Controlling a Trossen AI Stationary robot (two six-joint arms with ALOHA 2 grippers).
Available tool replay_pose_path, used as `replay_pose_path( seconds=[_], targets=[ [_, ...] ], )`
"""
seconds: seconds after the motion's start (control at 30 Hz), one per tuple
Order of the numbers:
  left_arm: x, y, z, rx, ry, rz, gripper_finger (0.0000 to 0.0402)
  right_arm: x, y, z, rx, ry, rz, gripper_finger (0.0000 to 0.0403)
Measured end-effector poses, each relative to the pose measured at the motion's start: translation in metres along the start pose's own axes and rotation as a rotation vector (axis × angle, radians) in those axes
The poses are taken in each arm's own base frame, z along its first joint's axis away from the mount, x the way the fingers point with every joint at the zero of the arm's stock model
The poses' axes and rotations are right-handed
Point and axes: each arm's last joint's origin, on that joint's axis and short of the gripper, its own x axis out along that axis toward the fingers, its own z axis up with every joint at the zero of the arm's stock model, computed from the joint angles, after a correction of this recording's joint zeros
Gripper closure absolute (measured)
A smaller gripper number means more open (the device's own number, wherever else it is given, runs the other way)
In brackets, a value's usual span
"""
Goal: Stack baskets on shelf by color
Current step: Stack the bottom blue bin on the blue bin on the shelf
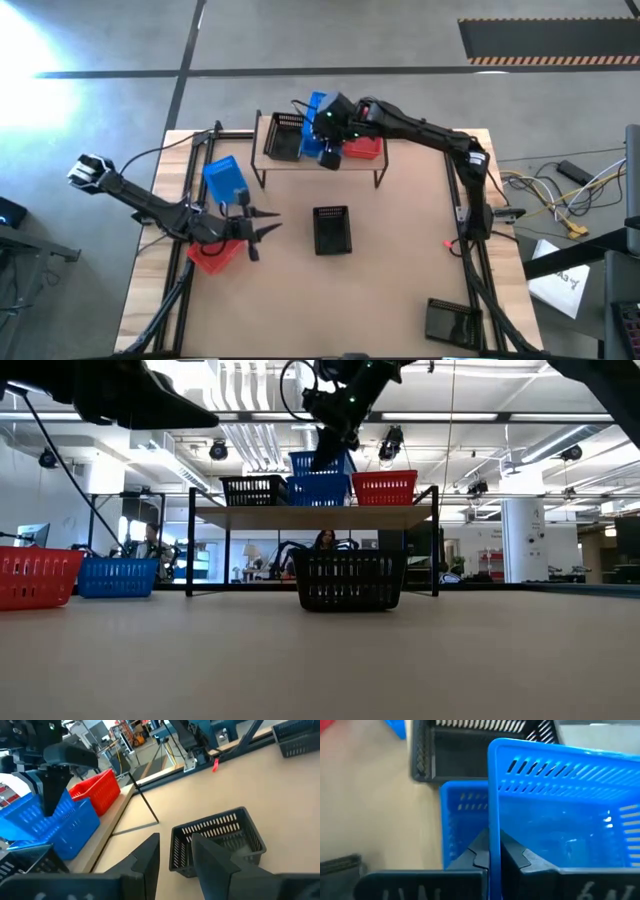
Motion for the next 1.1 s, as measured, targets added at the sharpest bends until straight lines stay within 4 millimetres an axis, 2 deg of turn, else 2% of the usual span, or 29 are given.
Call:
replay_pose_path(
  seconds=[0.2, 0.47, 0.73, 0.9, 1.0, 1.1],
  targets=[
    [0.003, -0.004, -0.002, 0.011, 0.014, -0.005, 0.0304, -0.004, 0.003, -0.003, -0.006, 0.033, 0.018, 0.0382],
    [0.004, -0.004, 0.0, -0.008, -0.008, 0.001, 0.0305, -0.006, 0.008, -0.002, 0.001, 0.011, 0.117, 0.0319],
    [0.004, -0.004, 0.0, -0.009, -0.011, 0.003, 0.0305, -0.008, 0.007, 0.0, 0.002, 0.009, 0.071, 0.0273],
    [0.004, -0.004, 0.0, -0.009, -0.01, 0.003, 0.0305, -0.002, -0.005, 0.0, 0.085, 0.031, -0.16, 0.0278],
    [0.004, -0.004, 0.001, -0.01, -0.012, 0.003, 0.0305, 0.01, -0.01, -0.006, 0.111, 0.054, -0.083, 0.0293],
    [0.004, -0.004, 0.0, -0.01, -0.012, 0.003, 0.0304, 0.016, -0.007, -0.011, 0.101, 0.07, 0.088, 0.0309]
  ],
)
